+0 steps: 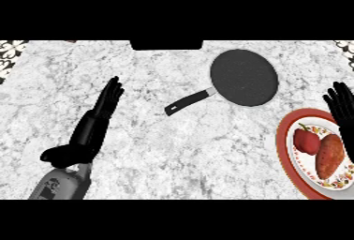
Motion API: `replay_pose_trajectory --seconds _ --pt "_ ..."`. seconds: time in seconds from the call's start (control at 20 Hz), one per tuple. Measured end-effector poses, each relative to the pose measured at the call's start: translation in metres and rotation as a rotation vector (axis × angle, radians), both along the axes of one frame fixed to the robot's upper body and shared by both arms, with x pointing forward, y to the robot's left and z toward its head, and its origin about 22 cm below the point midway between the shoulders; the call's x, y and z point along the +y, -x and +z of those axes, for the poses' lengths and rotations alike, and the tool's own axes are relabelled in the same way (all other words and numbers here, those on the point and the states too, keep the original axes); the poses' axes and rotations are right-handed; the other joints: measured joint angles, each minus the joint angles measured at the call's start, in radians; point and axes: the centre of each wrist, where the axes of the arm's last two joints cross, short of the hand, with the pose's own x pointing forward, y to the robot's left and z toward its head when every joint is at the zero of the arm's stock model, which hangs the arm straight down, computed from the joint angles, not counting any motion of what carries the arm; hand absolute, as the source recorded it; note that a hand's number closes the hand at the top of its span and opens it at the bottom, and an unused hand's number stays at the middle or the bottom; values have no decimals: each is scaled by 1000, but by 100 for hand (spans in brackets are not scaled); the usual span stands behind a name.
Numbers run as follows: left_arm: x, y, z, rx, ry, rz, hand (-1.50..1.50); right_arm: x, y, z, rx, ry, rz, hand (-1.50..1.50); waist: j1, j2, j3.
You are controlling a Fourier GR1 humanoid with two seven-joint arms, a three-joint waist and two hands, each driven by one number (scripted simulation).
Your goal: Pick the sweet potato from the plate and place it in the pan
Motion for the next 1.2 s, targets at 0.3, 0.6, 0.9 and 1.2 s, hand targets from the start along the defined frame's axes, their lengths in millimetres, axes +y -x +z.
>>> replay_pose_trajectory --seconds 0.3,0.6,0.9,1.2 --pt "77 5 -23 242 -175 291 0 -16 -8 30 -95 -113 17 -150 17 -8 -2" --pt "124 24 -42 427 -253 476 0 -67 16 23 -135 -66 -426 150 -29 -7 -5" --pt "148 17 -35 519 -294 541 0 -72 62 -2 -228 -122 -547 -150 -12 -11 -5" --pt "151 13 -28 537 -308 551 0 -78 92 34 -133 70 -494 -150 -2 -12 -7"
